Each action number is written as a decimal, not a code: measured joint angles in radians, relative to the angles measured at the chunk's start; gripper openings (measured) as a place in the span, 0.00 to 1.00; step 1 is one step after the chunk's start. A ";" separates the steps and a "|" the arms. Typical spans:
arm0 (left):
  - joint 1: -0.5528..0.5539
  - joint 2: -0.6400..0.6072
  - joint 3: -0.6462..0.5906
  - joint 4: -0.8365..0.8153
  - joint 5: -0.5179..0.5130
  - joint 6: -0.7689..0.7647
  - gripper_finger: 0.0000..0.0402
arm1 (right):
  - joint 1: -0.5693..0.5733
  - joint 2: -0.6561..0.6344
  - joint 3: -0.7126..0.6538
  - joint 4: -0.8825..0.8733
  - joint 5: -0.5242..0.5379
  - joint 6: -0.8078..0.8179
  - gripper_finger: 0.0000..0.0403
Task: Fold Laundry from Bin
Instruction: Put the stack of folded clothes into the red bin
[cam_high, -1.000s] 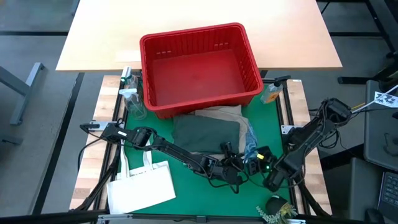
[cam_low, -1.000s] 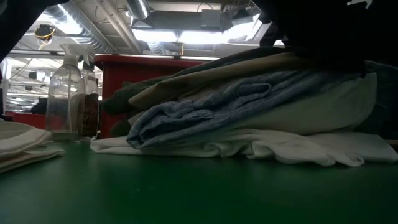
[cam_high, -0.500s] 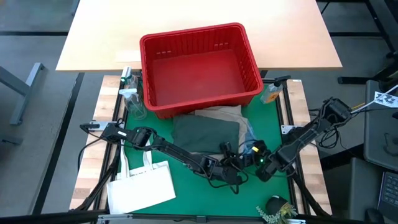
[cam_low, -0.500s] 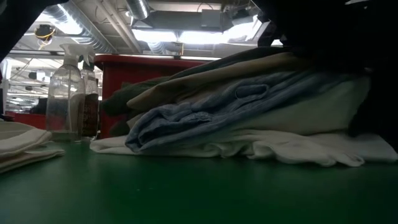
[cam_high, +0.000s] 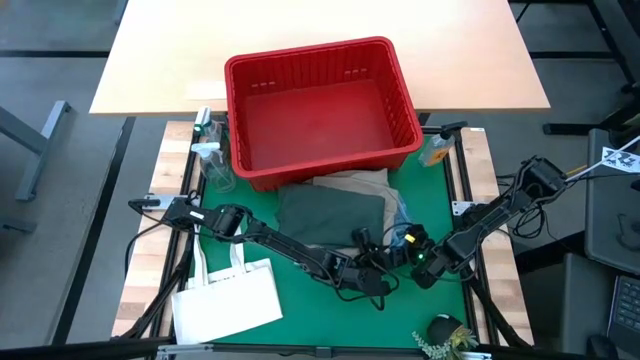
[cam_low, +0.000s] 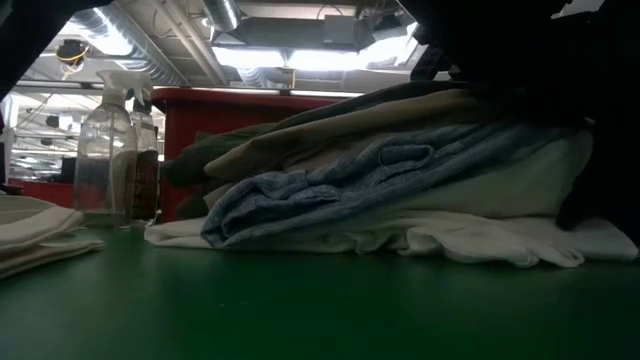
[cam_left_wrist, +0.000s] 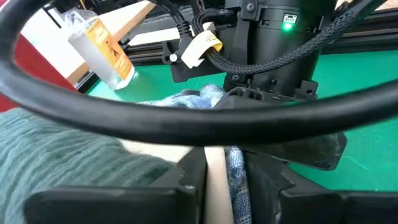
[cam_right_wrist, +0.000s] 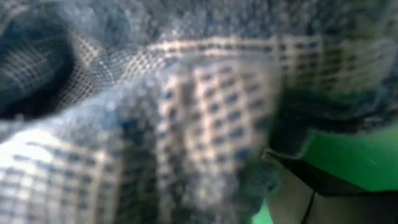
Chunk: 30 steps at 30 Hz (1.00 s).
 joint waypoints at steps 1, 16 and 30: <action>0.000 0.000 0.000 -0.005 0.002 -0.011 0.19 | 0.000 0.000 -0.001 0.007 -0.001 -0.007 0.51; -0.060 -0.055 0.007 -0.124 0.008 -0.122 0.35 | -0.003 0.001 -0.001 0.033 -0.054 -0.087 0.51; -0.145 -0.268 0.006 -0.564 0.043 -0.270 0.31 | -0.003 0.001 -0.002 0.042 -0.060 -0.097 0.51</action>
